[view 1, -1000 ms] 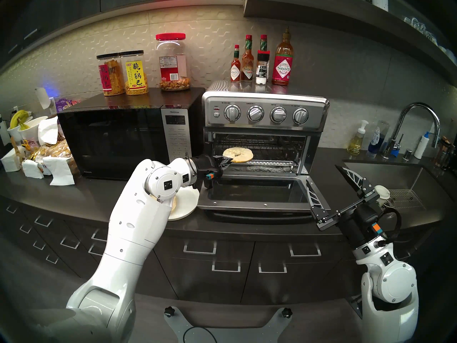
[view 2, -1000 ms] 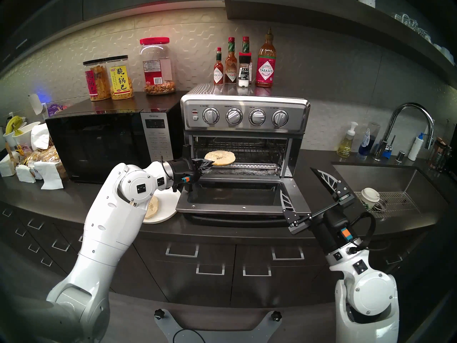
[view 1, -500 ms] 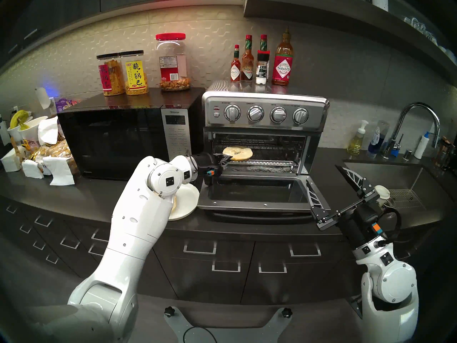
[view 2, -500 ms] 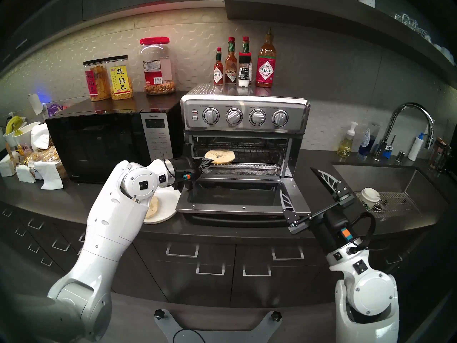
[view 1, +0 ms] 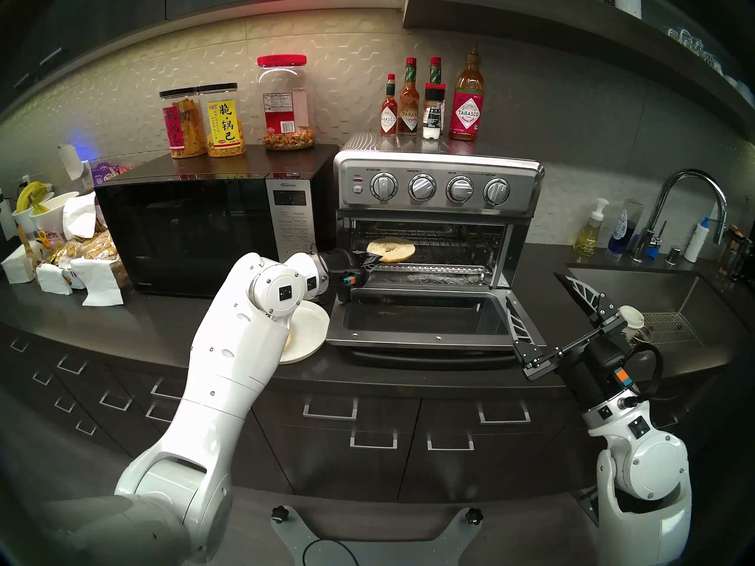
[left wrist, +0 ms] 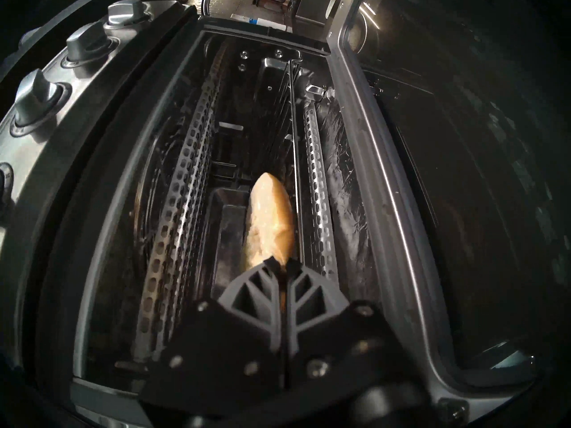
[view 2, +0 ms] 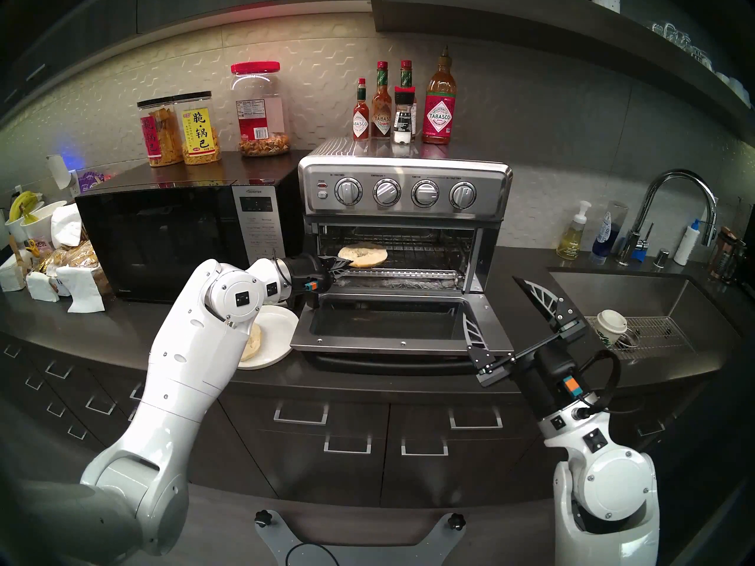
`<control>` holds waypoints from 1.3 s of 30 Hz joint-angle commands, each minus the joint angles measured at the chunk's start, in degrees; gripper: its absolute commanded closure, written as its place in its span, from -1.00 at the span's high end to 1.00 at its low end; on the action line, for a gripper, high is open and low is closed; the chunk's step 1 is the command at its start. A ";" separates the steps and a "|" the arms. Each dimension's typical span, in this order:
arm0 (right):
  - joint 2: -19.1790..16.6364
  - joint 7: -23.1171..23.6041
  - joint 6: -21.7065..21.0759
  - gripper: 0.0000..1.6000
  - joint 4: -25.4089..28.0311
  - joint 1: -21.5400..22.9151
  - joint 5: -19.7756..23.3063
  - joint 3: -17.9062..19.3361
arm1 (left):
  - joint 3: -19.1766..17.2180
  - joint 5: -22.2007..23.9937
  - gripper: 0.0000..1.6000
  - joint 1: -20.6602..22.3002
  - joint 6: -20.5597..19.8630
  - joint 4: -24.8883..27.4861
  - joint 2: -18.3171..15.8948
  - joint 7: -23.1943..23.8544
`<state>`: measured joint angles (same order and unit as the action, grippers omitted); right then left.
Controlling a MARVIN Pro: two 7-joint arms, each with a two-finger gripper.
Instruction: Open the oven and place the bagel inside on the rack
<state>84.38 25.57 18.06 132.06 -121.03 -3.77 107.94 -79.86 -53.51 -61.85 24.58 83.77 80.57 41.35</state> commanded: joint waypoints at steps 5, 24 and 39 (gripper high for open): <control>-0.10 0.12 0.28 1.00 1.22 0.11 0.28 -0.05 | 0.69 -1.02 -1.00 5.00 0.47 -3.81 1.85 -2.27; -0.10 0.14 0.27 1.00 1.24 0.10 0.30 -0.04 | 0.54 1.25 1.00 1.62 -0.02 0.20 -0.28 3.31; -0.10 0.11 0.28 1.00 1.20 0.13 0.26 -0.05 | -4.12 7.23 -0.08 -6.19 -0.14 11.89 -3.83 9.02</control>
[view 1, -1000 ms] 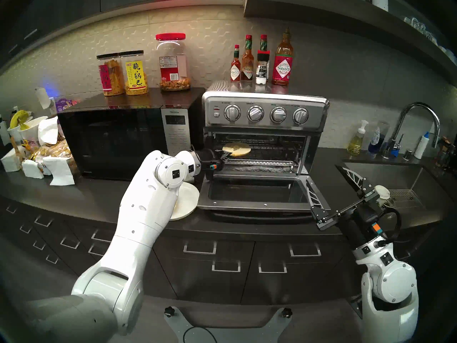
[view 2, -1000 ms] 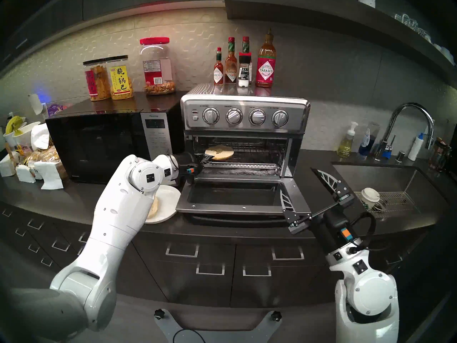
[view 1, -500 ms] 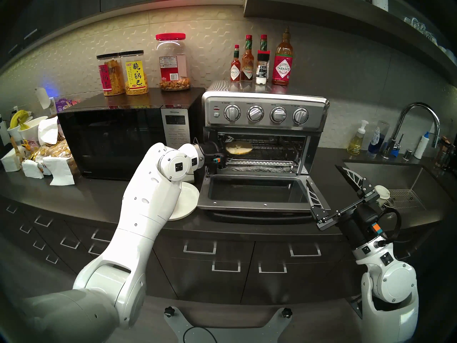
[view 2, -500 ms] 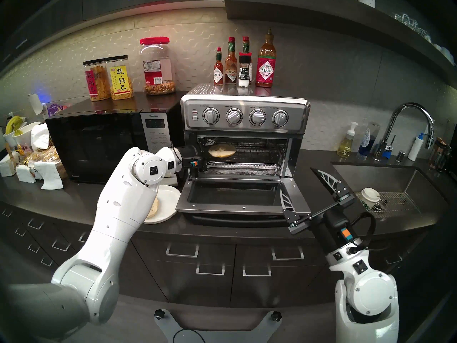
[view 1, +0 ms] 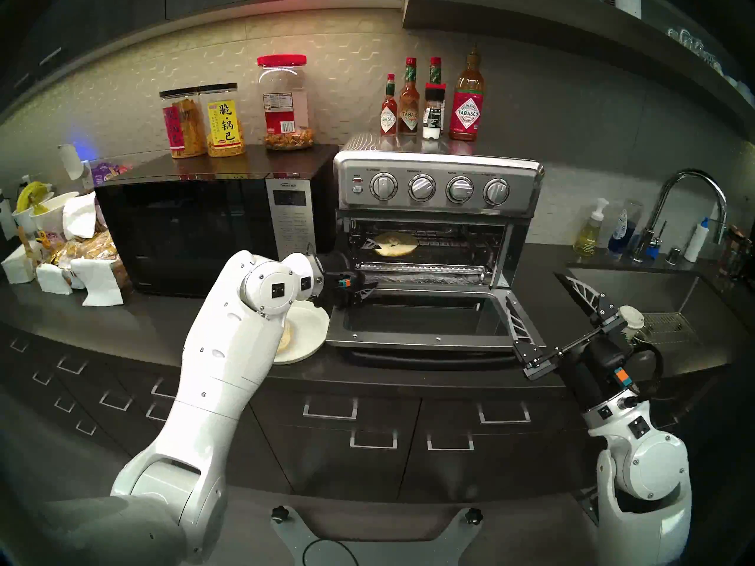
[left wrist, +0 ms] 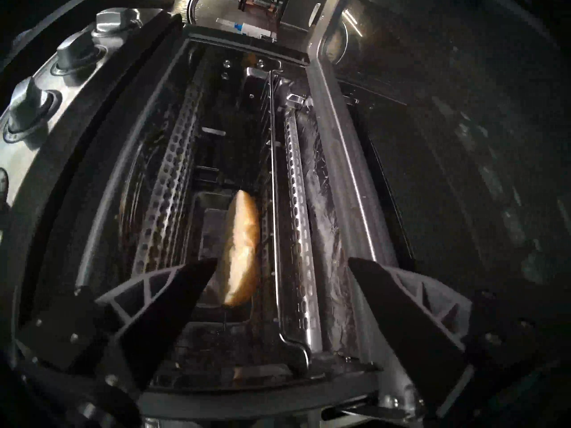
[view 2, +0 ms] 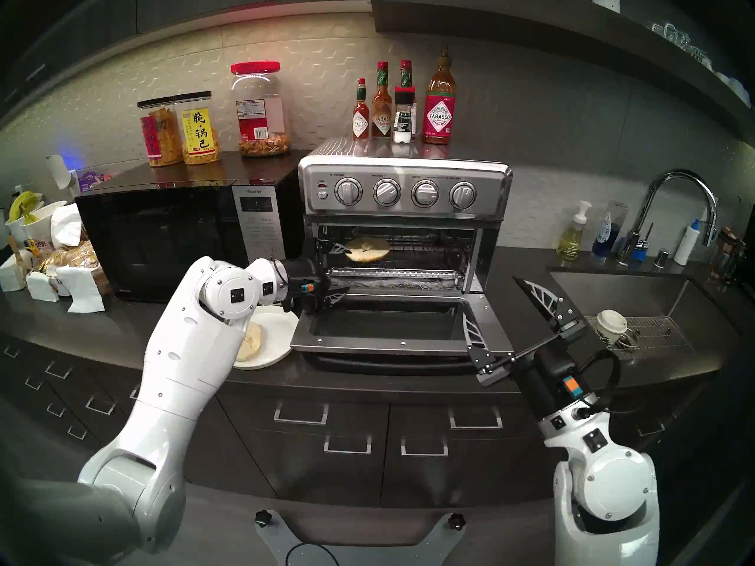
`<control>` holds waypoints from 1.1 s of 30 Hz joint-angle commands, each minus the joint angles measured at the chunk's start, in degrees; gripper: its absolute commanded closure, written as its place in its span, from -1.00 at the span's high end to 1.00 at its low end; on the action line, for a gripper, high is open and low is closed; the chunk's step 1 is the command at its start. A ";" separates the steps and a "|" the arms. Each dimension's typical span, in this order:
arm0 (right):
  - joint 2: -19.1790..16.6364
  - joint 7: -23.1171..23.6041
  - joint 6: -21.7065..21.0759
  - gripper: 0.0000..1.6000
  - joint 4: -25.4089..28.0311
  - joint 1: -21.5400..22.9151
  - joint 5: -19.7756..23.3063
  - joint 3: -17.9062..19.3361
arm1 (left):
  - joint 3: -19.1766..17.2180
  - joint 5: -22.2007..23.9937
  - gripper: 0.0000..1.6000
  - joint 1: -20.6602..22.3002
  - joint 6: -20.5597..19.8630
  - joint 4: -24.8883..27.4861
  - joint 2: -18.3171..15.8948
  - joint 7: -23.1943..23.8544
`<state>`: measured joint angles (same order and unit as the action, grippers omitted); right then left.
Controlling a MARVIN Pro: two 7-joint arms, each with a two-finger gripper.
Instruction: Open the oven and place the bagel inside on the rack
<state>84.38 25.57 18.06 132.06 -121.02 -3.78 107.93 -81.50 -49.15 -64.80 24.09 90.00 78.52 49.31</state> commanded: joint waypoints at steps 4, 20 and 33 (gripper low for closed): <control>-0.09 0.09 0.29 1.00 1.16 0.16 0.23 -0.06 | -4.33 4.83 -0.11 -4.77 0.89 8.84 -2.53 1.85; -0.08 0.06 0.30 1.00 1.05 0.23 0.17 -0.08 | -16.99 14.03 -0.37 -18.43 1.25 22.32 -3.76 1.72; -0.08 0.06 0.30 1.00 1.05 0.23 0.16 -0.08 | -28.37 20.10 1.00 -27.61 2.05 27.96 0.89 6.62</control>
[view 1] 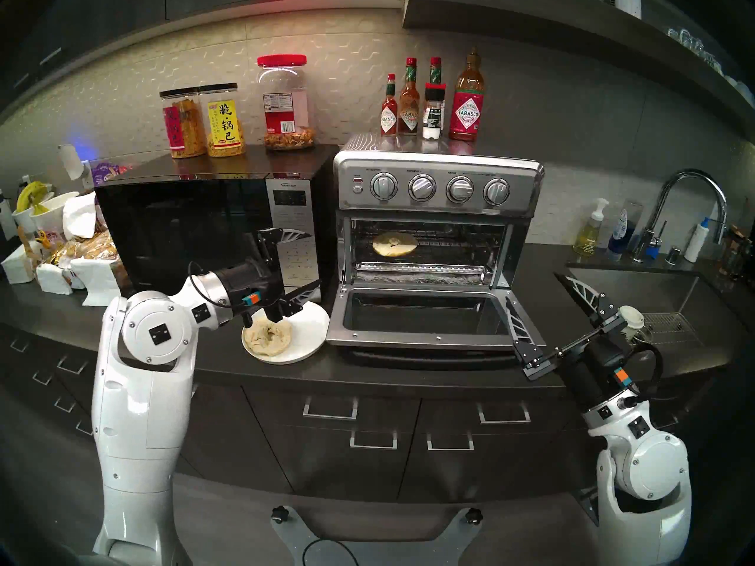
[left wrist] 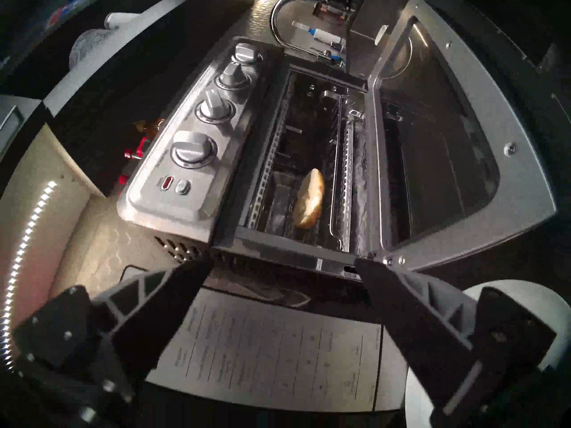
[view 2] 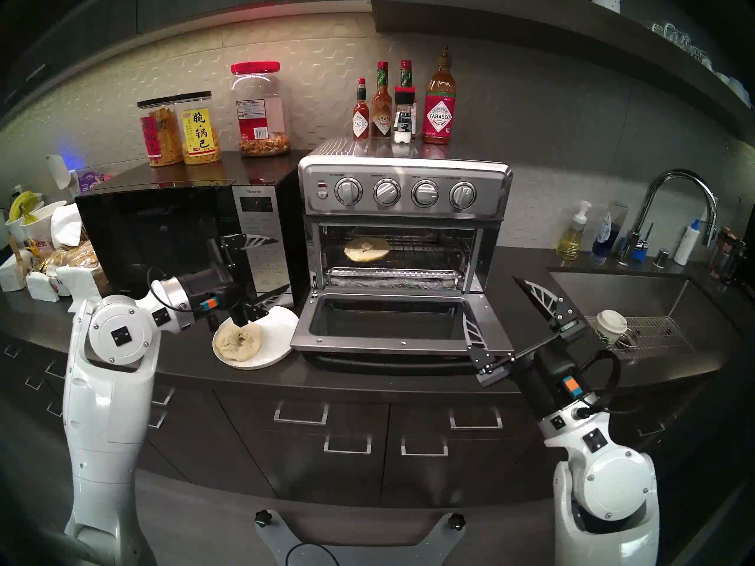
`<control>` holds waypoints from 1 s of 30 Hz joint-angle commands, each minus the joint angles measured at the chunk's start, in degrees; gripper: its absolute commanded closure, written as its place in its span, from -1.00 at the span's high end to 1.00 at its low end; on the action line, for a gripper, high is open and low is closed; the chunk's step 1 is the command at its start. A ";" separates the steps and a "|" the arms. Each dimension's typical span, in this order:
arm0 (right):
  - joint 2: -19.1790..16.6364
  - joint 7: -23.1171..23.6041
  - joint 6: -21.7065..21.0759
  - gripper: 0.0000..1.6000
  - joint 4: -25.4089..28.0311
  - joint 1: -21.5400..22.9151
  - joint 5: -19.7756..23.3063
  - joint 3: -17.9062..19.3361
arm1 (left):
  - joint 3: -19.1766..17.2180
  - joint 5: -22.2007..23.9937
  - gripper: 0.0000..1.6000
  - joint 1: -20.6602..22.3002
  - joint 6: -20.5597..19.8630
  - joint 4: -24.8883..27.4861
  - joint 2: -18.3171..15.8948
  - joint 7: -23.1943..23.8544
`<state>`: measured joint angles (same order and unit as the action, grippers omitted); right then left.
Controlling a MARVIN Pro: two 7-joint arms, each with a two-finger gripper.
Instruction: Open the oven and place the bagel inside on the rack
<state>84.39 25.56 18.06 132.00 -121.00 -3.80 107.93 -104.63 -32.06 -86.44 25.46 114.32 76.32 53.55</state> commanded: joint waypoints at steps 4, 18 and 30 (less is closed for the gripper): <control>-0.09 0.07 0.30 1.00 1.13 0.20 0.20 -0.08 | -8.55 3.81 1.00 -10.01 2.16 5.41 4.43 4.99; -0.11 0.13 0.27 1.00 1.28 0.09 0.31 -0.04 | -15.25 6.31 1.00 -14.12 6.41 3.27 2.10 11.90; -0.09 0.10 0.29 1.00 1.20 0.14 0.25 -0.06 | -15.57 10.11 1.00 -4.91 5.94 -3.49 -3.76 16.52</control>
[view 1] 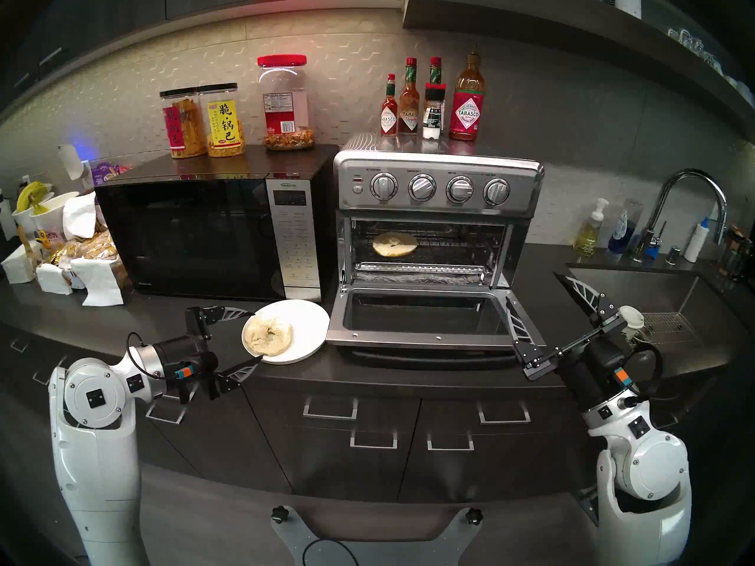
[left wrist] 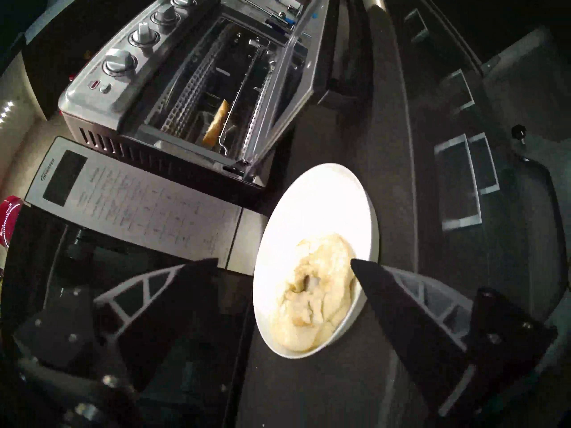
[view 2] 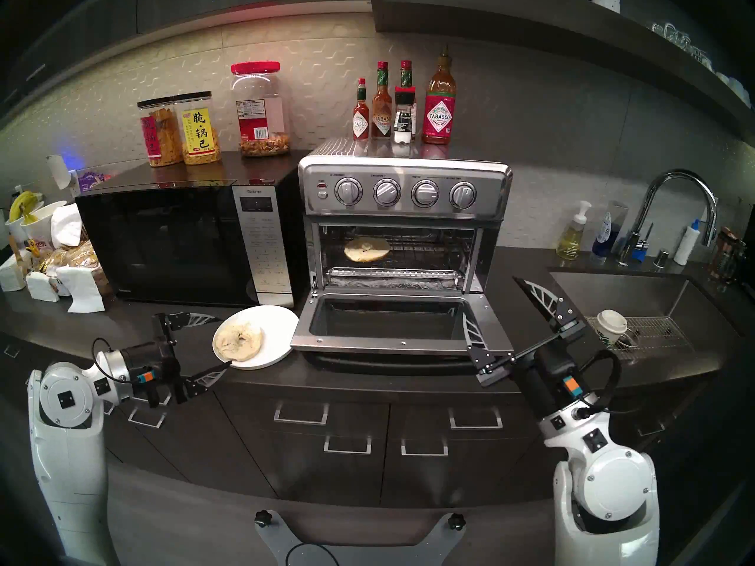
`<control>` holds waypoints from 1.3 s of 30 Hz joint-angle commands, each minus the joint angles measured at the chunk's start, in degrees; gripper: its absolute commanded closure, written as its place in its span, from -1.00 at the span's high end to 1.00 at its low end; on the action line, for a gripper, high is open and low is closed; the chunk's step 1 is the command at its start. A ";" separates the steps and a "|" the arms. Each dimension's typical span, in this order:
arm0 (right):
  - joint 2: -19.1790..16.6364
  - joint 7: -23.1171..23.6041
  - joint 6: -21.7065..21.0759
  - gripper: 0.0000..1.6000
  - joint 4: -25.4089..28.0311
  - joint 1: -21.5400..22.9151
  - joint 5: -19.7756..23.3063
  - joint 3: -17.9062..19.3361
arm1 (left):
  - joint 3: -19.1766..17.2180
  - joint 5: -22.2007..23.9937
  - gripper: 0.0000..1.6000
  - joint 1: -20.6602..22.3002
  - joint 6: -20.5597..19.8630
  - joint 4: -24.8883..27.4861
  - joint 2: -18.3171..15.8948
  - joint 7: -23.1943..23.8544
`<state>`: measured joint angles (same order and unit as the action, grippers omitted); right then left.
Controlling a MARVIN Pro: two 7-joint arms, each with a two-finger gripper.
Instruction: Open the oven and place the bagel inside on the rack
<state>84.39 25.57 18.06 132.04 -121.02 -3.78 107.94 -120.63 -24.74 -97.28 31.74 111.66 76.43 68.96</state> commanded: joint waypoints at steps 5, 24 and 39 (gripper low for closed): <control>-0.09 0.08 0.29 1.00 1.14 0.17 0.22 -0.07 | 0.65 5.20 1.00 8.22 -1.70 -0.43 -5.69 3.50; -0.10 0.11 0.28 1.00 1.22 0.12 0.27 -0.05 | -2.23 18.65 1.00 5.90 -3.74 -2.06 -18.21 15.31; -0.10 0.13 0.27 1.00 1.24 0.10 0.30 -0.04 | 4.50 19.10 -0.18 7.91 -1.36 -6.99 -22.86 11.06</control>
<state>84.39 25.57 18.06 132.05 -121.03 -3.78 107.93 -118.56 -6.24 -90.82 29.25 105.19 57.65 76.46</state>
